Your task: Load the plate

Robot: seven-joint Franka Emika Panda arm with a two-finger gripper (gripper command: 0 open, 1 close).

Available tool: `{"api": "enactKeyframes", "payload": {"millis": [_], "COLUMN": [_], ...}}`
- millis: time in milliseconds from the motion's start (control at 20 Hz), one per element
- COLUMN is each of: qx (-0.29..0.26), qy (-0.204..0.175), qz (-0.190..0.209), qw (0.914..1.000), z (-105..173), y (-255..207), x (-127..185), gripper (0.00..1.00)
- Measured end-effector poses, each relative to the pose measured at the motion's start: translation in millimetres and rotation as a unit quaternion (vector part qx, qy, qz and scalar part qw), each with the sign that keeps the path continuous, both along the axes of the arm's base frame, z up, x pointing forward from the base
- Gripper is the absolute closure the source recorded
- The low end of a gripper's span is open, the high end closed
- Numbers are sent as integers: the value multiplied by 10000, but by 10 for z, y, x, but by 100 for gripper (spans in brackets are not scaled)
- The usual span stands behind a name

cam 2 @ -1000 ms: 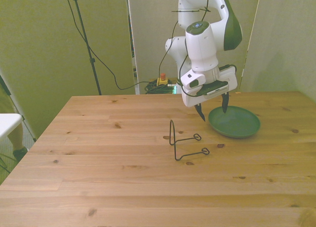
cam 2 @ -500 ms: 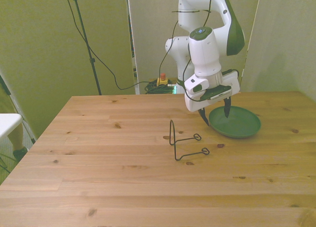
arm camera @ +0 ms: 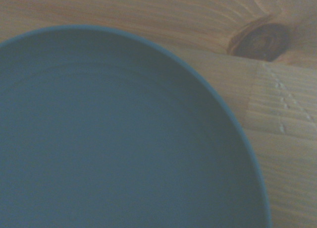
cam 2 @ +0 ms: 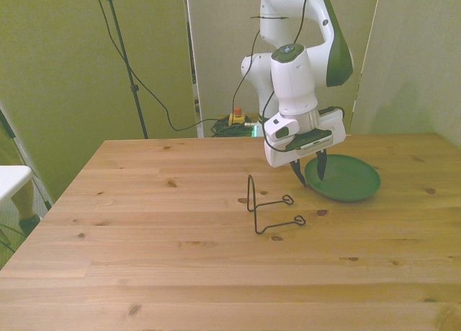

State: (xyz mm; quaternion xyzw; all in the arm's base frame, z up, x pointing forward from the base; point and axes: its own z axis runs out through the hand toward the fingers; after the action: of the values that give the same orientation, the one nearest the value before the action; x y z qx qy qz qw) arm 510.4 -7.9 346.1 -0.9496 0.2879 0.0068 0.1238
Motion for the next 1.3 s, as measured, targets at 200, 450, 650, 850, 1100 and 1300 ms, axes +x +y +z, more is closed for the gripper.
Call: {"api": "enactKeyframes", "payload": {"millis": [200, 450, 650, 850, 1100, 1300], "qx": [-4, -13, -14, -38, -265, -618], "qy": [-7, -24, -64, -97, -308, -537], "qz": [-38, -51, -68, -126, -201, -413], "qw": [10000, 10000, 10000, 9999, 9990, 9958], "z": [-15, -28, 8, 35, 300, 619], "y": [-87, -155, -174, -246, -397, -432], "x": [1, 3, 16, 7, -69, -178], "gripper": [100, 100, 100, 100, 100, 100]}}
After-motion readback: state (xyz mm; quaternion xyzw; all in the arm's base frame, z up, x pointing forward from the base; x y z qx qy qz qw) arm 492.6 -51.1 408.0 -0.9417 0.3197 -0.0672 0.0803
